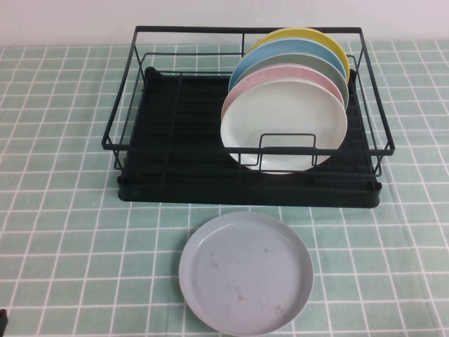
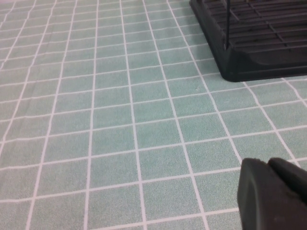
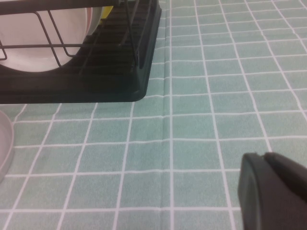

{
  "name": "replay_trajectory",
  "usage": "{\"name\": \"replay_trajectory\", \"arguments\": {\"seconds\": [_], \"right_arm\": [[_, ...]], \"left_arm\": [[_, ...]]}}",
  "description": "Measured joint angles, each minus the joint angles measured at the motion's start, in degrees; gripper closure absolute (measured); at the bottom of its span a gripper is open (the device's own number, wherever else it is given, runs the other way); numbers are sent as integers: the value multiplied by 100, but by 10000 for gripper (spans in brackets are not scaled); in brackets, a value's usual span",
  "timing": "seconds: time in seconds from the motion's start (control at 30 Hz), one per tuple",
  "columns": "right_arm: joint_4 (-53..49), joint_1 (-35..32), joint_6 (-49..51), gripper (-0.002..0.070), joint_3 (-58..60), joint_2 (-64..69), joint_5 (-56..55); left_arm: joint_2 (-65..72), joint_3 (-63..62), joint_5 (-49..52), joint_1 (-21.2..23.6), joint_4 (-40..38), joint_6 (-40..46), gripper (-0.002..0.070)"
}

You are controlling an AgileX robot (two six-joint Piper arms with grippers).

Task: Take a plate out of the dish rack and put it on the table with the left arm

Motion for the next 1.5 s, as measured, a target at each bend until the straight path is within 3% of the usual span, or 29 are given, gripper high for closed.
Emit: {"name": "replay_trajectory", "arguments": {"seconds": [0.8,0.97,1.23,1.5], "right_arm": [[0,0,0,694,0,0,0],[0,0,0,694,0,0,0],[0,0,0,694,0,0,0],[0,0,0,694,0,0,0]], "left_arm": [[0,0,0,0,-291,-110,679],[0,8,-211,0,-1167,-179,679],[0,8,-2040,0,-3657,-814,679],[0,8,-2759,0,-4025,-964,679]]}}
